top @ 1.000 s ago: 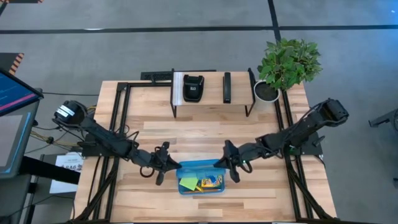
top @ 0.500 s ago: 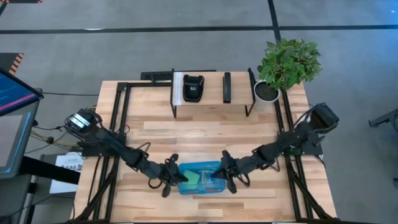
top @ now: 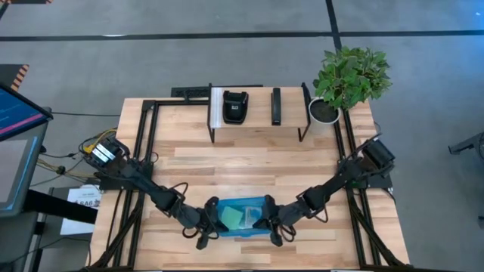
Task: Pack school essentials
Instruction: Close the blue supply box
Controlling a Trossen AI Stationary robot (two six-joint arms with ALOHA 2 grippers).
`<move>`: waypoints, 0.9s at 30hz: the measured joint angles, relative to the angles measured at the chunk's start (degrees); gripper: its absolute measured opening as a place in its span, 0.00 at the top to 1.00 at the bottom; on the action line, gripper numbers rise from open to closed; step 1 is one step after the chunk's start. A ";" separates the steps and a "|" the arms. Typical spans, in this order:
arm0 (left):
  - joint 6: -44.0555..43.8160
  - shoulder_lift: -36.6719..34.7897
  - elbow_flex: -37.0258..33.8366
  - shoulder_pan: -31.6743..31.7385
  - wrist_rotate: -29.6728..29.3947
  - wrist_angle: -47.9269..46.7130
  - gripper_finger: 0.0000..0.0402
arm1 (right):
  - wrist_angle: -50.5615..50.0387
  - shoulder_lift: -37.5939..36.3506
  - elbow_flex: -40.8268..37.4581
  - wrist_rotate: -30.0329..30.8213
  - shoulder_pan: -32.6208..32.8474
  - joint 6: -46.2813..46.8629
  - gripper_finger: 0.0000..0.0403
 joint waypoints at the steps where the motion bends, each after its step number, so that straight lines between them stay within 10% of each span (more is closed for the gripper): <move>1: -0.17 0.16 -0.09 -0.22 0.01 -0.28 1.00 | 0.03 0.50 0.13 -0.08 -0.03 0.12 0.97; 27: 1.76 0.34 0.06 4.40 -2.96 -11.11 1.00 | 1.37 2.91 0.22 -1.07 -4.37 -0.02 0.97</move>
